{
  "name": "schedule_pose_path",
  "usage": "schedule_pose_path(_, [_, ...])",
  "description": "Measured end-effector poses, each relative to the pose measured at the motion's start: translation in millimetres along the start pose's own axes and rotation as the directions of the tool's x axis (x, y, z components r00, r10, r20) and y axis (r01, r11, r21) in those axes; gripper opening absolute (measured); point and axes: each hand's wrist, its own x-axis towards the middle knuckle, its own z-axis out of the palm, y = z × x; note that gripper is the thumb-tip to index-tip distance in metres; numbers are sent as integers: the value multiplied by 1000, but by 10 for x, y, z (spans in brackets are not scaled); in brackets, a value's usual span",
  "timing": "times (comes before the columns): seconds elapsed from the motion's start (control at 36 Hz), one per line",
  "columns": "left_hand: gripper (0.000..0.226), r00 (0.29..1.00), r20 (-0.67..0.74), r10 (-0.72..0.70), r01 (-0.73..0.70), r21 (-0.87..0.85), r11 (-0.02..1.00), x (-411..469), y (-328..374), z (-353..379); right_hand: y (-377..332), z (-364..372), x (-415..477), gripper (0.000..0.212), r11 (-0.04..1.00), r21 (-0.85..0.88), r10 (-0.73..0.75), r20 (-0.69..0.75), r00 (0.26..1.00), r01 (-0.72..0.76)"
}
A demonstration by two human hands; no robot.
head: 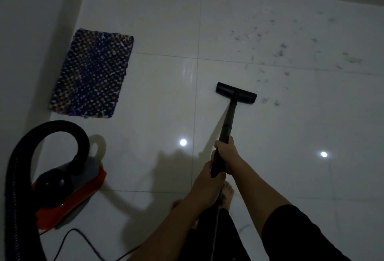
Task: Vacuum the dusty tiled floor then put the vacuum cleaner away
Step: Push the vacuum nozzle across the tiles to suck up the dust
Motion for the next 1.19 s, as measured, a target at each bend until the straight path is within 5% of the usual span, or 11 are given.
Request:
schedule_pose_path(0.17, [13,993,117,-11,16,-46,999,-26,29,238,172,-317,20,60,999,33,36,-96,995,-33])
schedule_pose_path(0.44, [36,985,158,-64,51,87,995,153,100,615,152,-780,92,64,991,120,67,-123,990,-52])
schedule_pose_path(1.19, [40,999,-23,-23,19,-192,981,791,721,797,-849,-783,718,76,998,-48,50,93,994,-45])
